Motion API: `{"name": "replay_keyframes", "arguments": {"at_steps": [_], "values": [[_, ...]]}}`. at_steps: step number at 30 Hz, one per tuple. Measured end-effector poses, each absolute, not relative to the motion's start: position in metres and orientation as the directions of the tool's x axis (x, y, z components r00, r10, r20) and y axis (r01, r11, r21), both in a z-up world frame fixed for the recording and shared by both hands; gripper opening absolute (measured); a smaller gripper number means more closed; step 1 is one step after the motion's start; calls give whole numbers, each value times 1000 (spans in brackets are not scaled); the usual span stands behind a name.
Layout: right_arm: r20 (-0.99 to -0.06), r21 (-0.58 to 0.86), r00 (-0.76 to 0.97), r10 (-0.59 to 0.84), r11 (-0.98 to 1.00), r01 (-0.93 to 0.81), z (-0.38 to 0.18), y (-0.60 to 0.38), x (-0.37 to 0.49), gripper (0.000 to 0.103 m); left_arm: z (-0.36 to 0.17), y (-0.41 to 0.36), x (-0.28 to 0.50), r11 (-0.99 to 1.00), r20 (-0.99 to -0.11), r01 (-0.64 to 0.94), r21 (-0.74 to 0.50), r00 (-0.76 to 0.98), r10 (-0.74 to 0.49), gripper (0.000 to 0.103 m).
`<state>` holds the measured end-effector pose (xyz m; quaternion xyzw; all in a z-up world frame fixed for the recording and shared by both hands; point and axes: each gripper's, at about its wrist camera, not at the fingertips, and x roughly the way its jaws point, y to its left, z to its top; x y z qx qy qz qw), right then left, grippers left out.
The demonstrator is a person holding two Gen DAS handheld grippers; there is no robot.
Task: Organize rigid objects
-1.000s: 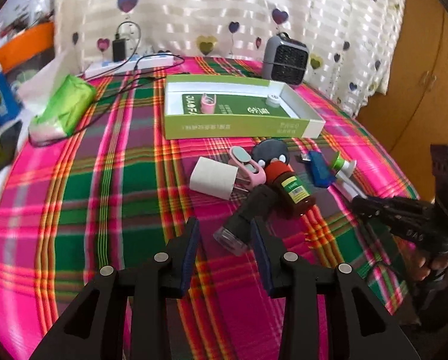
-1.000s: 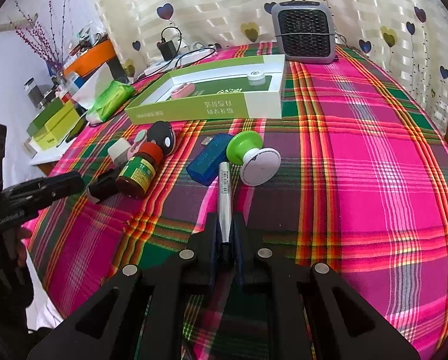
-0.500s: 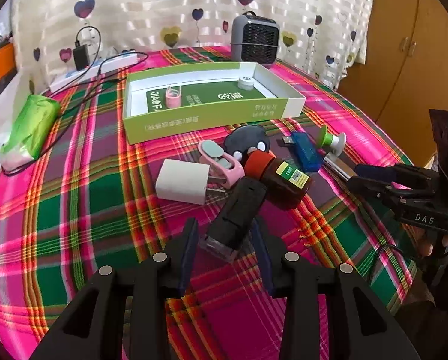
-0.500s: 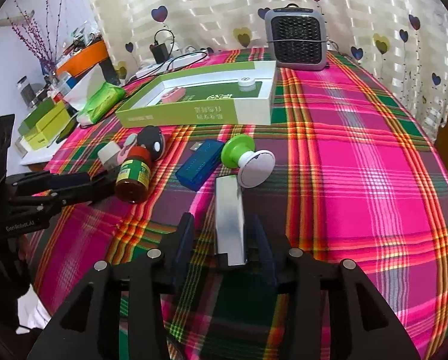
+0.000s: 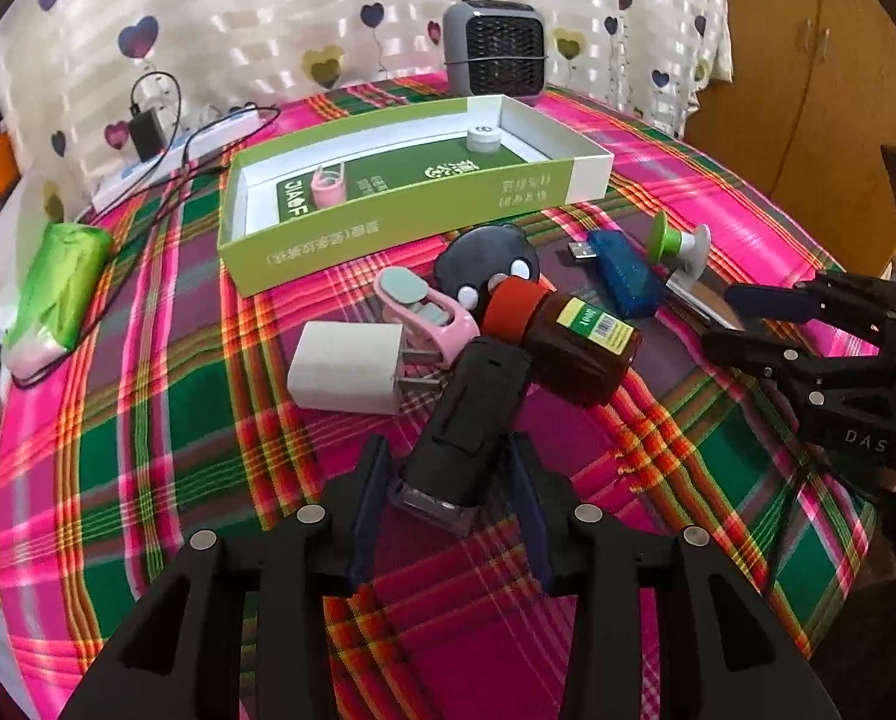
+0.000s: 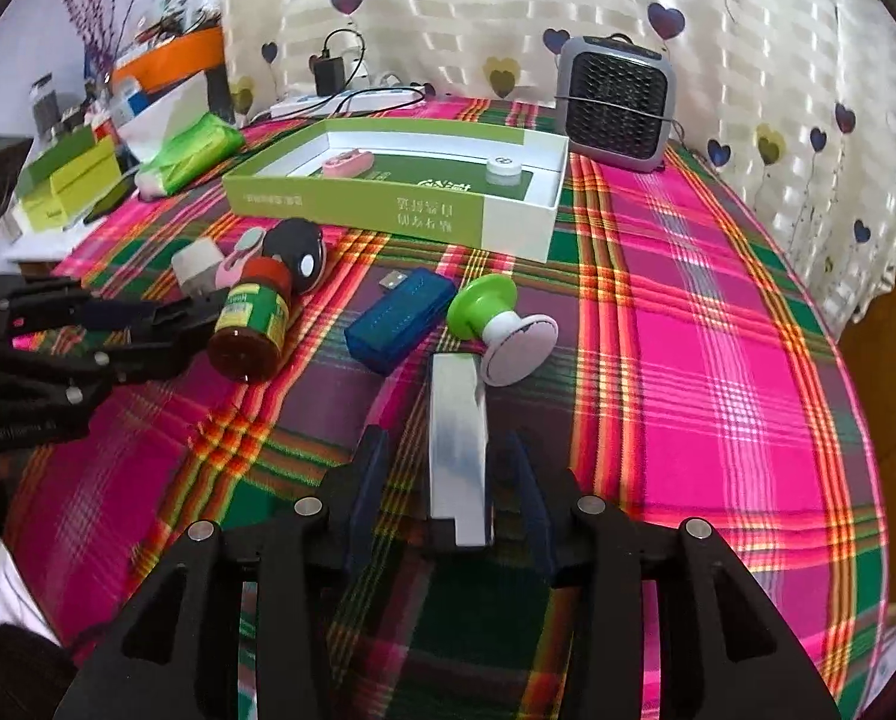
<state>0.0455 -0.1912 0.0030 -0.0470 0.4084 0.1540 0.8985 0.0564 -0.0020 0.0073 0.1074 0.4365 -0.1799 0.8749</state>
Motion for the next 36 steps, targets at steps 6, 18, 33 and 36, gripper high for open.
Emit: {"name": "replay_keyframes", "arguments": {"at_steps": [6, 18, 33, 36], "values": [[-751, 33, 619, 231, 949, -314, 3, -190, 45, 42, 7, -4, 61, 915, -801, 403, 28, 557, -221, 38], [-751, 41, 617, 237, 949, -314, 4, -189, 46, 43, 7, -10, 63, 901, -804, 434, 25, 544, -240, 38], [-747, 38, 625, 226, 953, -299, 4, -192, 46, 27, 6, -18, 71, 908, -807, 419, 18, 543, -234, 37], [-747, 35, 627, 223, 954, -298, 4, -192, 45, 24, 7, -16, 70, 911, -806, 412, 19, 546, -230, 29]]}}
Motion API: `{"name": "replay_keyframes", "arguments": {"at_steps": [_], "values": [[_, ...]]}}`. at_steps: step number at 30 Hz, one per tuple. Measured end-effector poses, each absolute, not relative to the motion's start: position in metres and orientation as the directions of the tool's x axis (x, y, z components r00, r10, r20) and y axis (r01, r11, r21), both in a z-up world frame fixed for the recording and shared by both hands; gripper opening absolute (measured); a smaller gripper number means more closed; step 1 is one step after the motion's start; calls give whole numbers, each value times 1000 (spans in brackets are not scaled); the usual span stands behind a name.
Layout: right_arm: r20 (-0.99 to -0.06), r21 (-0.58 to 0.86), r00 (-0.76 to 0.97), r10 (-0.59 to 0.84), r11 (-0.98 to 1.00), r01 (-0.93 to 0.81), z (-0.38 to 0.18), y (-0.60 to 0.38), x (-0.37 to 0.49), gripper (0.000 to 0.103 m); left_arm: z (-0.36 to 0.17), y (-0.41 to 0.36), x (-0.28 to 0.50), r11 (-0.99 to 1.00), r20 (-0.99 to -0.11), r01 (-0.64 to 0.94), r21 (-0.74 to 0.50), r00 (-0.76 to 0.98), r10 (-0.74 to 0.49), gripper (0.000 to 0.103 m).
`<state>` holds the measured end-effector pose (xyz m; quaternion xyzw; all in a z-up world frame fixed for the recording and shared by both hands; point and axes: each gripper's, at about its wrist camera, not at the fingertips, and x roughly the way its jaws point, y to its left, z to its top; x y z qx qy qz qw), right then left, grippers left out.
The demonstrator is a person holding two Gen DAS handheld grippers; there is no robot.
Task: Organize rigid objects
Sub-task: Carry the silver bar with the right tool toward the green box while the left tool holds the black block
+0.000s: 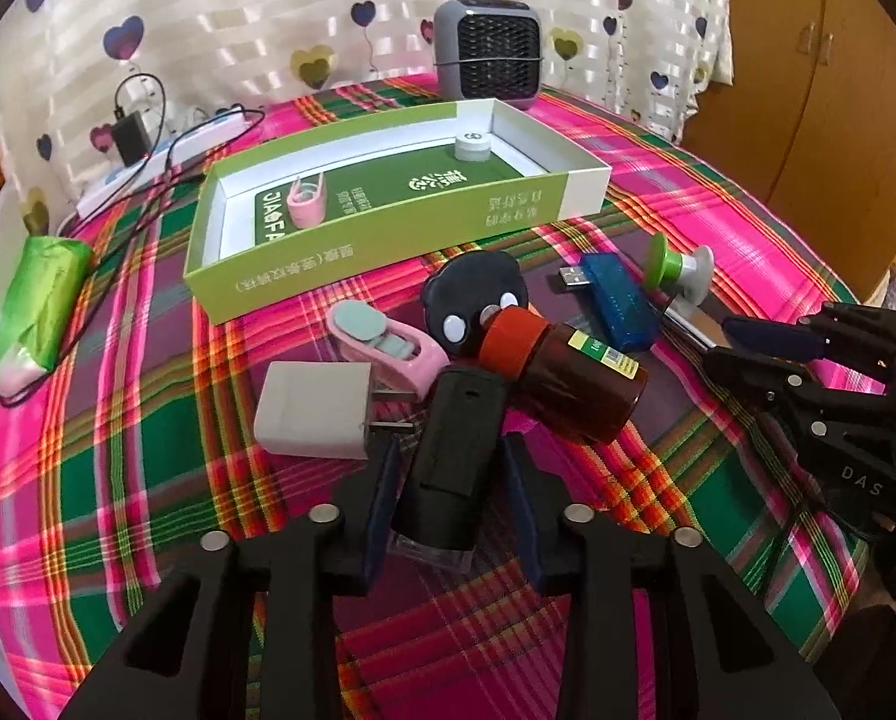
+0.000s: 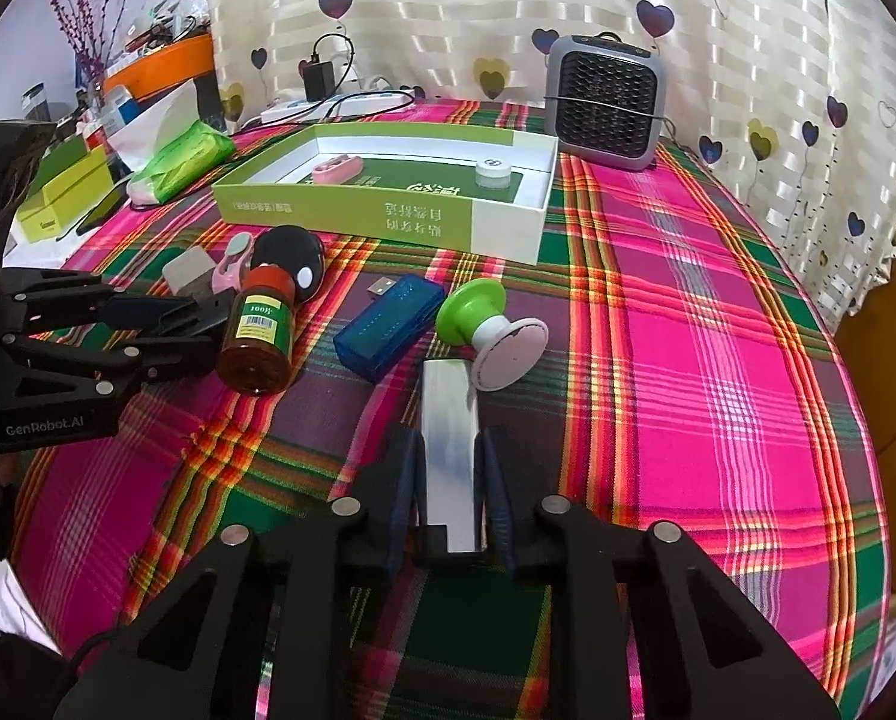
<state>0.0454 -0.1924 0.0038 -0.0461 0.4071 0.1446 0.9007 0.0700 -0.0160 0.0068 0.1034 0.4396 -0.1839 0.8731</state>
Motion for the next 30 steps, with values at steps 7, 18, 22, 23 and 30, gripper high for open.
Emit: {"name": "replay_keyframes", "arguments": {"at_steps": [7, 18, 22, 23, 30], "values": [[-746, 31, 628, 222, 953, -300, 4, -191, 45, 24, 7, -15, 68, 912, -803, 409, 27, 552, -224, 26], [-737, 54, 630, 244, 951, -305, 7, -191, 42, 24, 10, -13, 62, 917, -801, 400, 13, 553, -230, 26], [-734, 62, 631, 253, 949, -308, 8, -191, 40, 24, 12, -12, 60, 917, -796, 398, 9, 558, -235, 26], [-733, 64, 631, 255, 949, -308, 9, -192, 40, 24, 13, -12, 59, 917, -795, 400, 9, 559, -236, 26], [-718, 78, 643, 269, 948, -309, 18, -193, 38, 24, 23, -9, 54, 917, -783, 399, 19, 576, -234, 26]]}}
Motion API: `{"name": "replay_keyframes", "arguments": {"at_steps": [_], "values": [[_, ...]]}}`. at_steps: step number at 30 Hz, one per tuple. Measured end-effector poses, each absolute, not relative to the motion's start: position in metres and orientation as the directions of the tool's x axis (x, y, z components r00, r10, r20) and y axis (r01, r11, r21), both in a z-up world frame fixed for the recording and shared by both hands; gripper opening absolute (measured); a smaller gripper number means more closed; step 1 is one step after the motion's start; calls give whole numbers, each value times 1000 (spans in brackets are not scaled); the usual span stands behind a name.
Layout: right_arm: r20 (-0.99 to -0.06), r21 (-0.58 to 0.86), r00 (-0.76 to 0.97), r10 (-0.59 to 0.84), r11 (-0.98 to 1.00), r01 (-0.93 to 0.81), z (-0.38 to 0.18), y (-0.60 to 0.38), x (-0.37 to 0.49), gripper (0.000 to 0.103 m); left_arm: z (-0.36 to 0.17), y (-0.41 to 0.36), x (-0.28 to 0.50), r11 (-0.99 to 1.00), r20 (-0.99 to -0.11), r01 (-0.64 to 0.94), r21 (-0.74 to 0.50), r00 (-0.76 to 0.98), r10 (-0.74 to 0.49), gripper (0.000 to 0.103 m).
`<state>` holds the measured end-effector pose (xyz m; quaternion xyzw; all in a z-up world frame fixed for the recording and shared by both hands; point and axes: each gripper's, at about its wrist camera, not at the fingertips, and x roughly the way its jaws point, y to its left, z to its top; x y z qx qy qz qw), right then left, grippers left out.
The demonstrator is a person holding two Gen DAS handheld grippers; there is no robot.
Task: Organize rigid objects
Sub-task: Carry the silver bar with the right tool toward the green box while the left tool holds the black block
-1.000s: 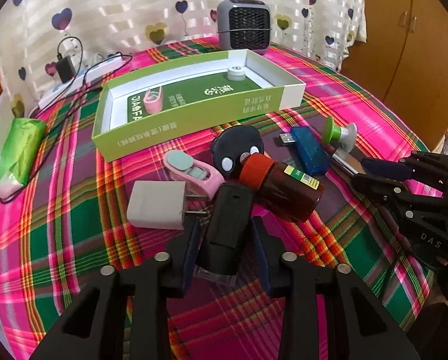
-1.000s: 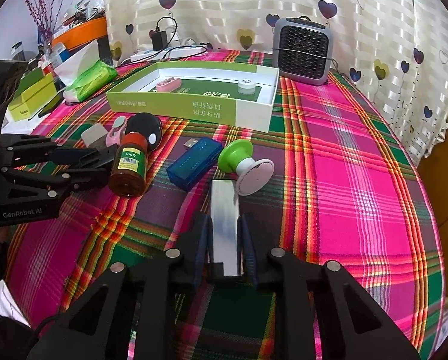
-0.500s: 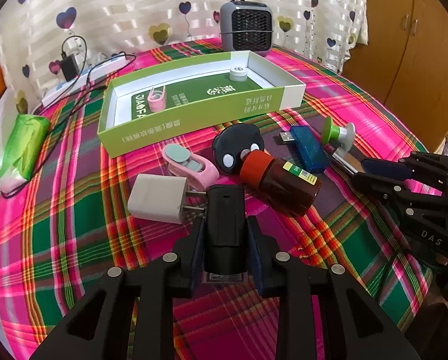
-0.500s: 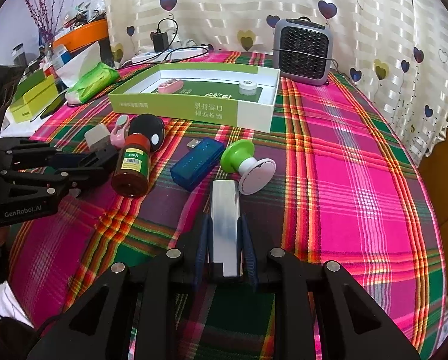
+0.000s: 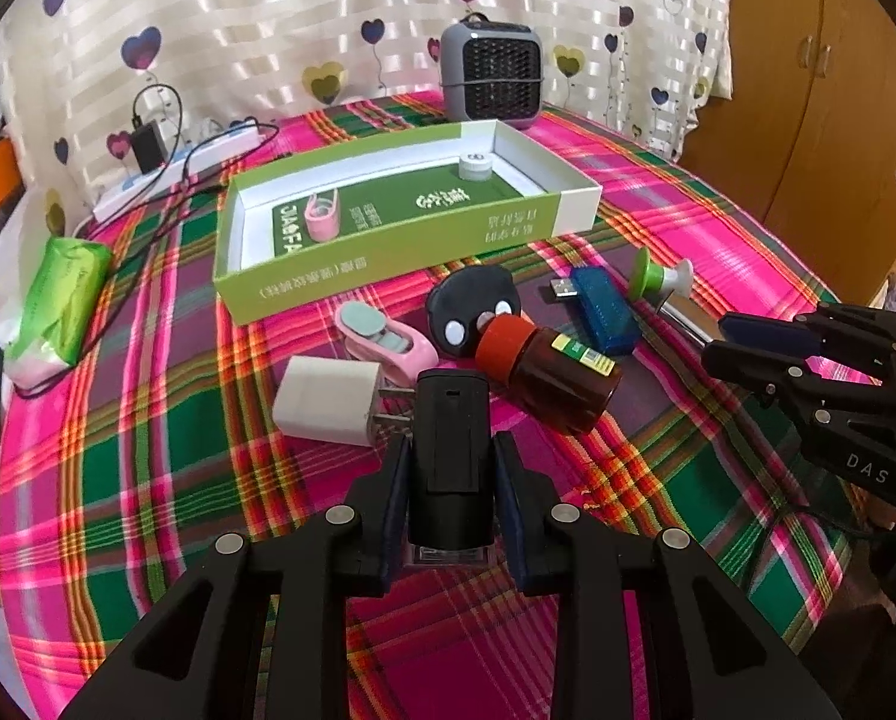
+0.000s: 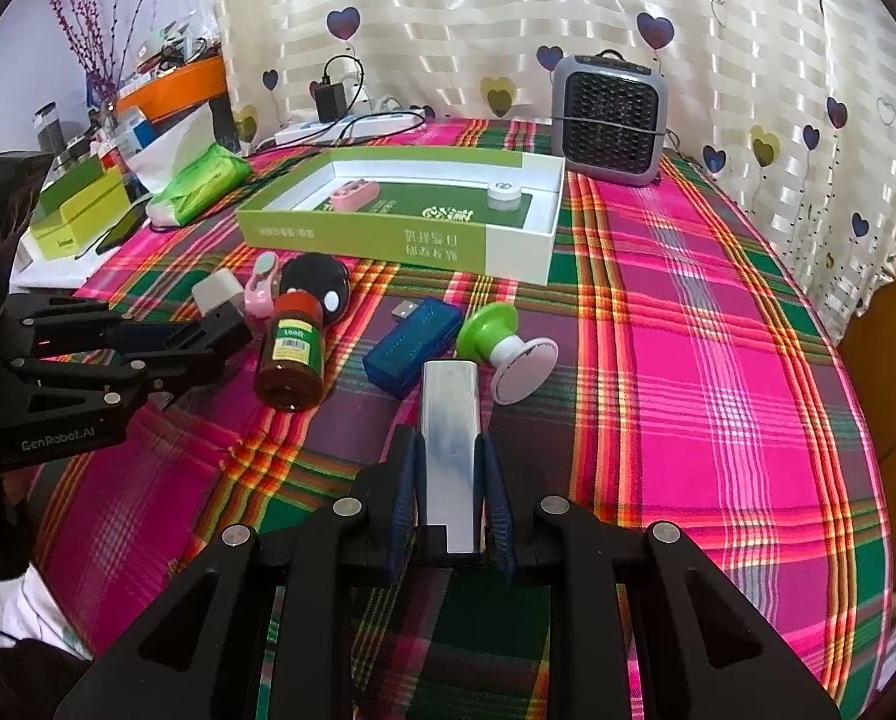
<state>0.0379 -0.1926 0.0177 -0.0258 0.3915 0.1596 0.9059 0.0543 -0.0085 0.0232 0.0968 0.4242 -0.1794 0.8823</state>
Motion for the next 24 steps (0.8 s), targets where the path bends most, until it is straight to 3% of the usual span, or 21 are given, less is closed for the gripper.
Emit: {"name": "replay_keyframes", "arguments": {"at_steps": [24], "values": [[-677, 99, 667, 312, 936, -338, 62, -184, 65, 24, 60, 14, 79, 931, -751, 365, -10, 612, -248, 26]]}}
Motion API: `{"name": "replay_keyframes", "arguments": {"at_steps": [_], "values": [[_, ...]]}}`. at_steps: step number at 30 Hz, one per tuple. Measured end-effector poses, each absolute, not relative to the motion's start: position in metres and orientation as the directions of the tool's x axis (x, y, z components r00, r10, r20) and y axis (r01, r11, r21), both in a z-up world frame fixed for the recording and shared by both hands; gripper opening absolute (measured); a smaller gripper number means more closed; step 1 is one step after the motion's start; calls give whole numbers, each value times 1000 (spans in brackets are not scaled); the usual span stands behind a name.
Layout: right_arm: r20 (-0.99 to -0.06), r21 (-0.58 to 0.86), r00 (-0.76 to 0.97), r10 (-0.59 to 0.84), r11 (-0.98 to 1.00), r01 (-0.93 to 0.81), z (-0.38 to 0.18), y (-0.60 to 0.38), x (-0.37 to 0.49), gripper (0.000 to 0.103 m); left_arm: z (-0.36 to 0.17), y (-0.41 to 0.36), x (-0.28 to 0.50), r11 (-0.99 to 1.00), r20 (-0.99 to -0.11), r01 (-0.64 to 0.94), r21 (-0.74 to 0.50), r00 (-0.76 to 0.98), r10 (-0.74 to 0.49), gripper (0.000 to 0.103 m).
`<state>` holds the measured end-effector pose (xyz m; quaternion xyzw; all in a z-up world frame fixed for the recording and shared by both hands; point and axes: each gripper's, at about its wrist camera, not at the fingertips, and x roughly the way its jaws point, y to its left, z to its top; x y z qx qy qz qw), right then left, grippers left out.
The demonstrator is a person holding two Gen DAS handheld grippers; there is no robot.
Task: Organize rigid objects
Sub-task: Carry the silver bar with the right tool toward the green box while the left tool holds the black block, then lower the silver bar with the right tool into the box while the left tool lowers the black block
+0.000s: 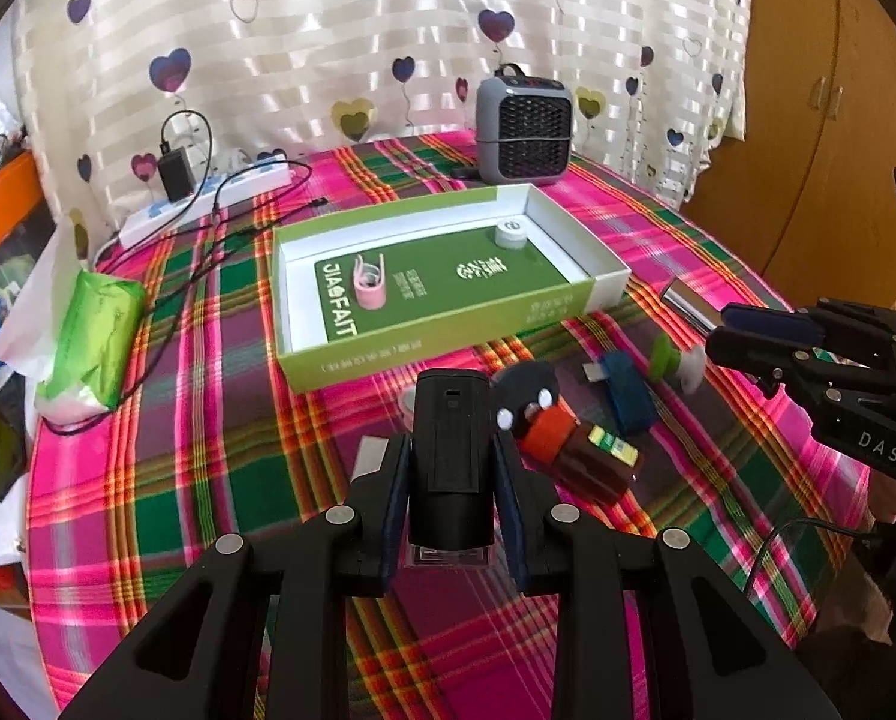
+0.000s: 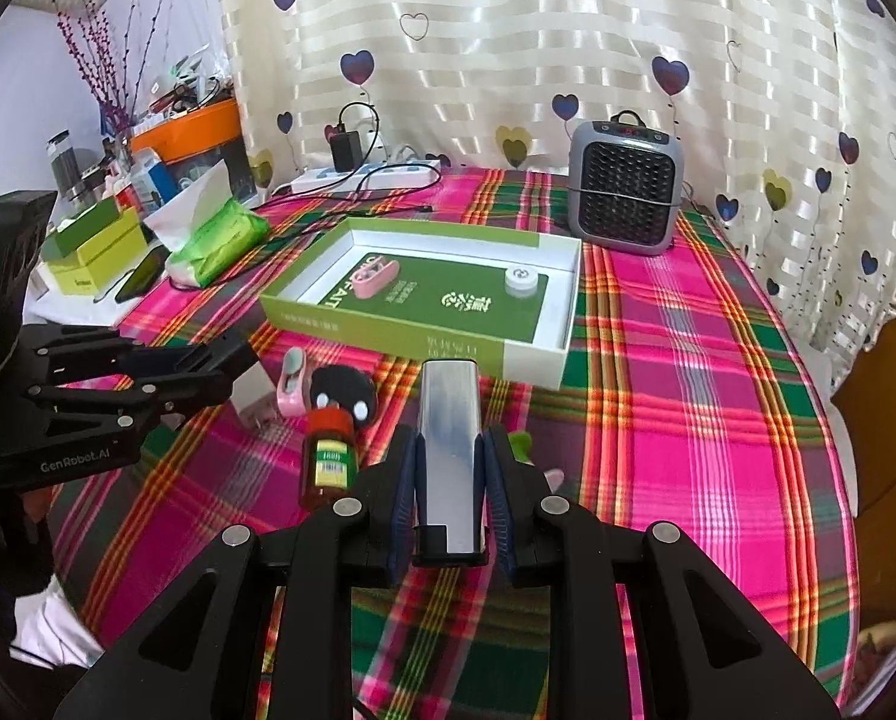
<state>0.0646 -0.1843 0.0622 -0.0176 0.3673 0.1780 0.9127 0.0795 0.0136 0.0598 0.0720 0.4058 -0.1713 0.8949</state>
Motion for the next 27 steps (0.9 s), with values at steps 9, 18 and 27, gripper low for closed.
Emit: {"name": "replay_keyframes", "arguments": {"at_steps": [9, 18, 27], "values": [[-682, 143, 640, 353, 923, -356, 67, -180, 102, 24, 64, 23, 113, 941, -747, 335, -39, 617, -250, 26], [-700, 153, 614, 365, 916, -370, 67, -169, 146, 24, 56, 26, 153, 951, -756, 305, -49, 611, -235, 26], [-727, 172, 582, 365, 917, -361, 59, -157, 191, 24, 47, 28, 188, 964, -770, 262, -42, 606, -199, 26]]}}
